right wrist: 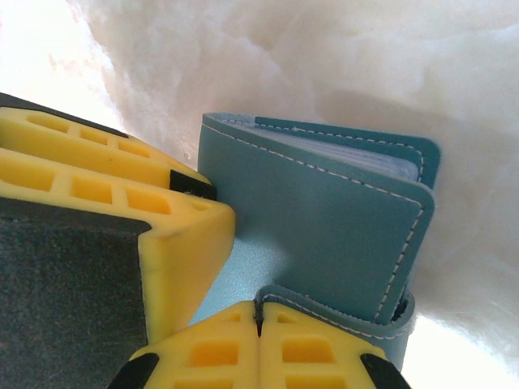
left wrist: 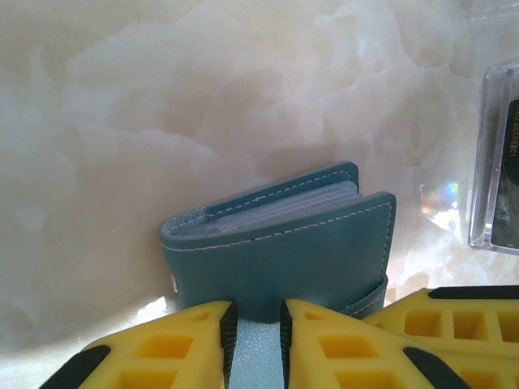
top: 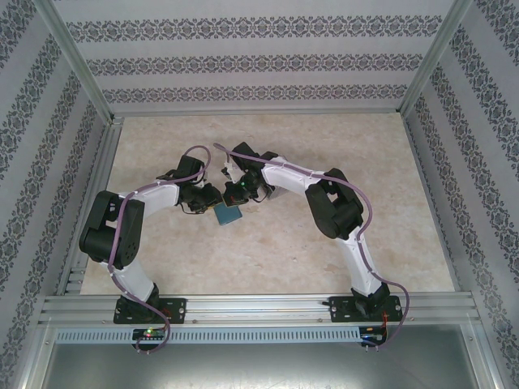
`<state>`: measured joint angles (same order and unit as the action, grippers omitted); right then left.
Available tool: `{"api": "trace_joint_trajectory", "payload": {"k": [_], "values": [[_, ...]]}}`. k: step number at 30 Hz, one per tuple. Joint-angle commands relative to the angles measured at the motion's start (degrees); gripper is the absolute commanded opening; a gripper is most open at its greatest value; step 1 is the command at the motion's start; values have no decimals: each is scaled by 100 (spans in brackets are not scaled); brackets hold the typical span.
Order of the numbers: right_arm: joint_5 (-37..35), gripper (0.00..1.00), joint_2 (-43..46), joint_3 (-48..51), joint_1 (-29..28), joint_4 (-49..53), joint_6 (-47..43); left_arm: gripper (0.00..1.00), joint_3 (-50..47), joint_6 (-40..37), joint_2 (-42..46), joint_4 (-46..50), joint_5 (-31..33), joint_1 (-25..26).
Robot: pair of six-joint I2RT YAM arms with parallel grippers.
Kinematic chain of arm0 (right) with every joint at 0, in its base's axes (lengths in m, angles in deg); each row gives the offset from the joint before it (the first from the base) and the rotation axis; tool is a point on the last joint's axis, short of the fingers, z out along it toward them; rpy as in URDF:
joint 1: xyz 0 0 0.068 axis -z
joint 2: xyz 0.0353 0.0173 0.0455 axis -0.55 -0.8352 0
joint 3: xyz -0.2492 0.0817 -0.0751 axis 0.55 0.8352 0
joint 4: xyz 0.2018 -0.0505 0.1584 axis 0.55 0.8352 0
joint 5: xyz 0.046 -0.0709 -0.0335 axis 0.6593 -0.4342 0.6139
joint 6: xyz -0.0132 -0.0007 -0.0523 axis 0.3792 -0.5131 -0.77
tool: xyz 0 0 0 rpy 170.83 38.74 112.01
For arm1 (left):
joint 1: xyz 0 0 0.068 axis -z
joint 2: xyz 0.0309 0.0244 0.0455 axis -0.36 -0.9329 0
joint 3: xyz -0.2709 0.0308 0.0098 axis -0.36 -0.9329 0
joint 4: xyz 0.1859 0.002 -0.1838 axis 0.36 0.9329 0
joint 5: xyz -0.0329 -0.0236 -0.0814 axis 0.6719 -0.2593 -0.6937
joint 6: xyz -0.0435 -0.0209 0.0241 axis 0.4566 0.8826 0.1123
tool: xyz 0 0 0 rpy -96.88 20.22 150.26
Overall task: Put the credit cards into the card holder
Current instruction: Close the button on the card holder.
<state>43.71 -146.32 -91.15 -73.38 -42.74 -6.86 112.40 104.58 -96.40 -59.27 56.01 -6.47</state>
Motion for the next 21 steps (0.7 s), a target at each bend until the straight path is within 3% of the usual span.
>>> {"api": "trace_joint_trajectory", "payload": {"k": [1,7,10,21], "values": [[-701,0,-736,359,-254,185,-59,26,-163,30,-199,-165,-64,120],[-769,1,-566,581,-271,9,-12,27,-183,-4,91,-115,-2,118],[-862,2,-523,628,-267,-10,13,32,-103,-89,287,25,163,117],[-930,3,-294,871,-264,-773,489,35,-87,-90,1087,367,881,107]]}}
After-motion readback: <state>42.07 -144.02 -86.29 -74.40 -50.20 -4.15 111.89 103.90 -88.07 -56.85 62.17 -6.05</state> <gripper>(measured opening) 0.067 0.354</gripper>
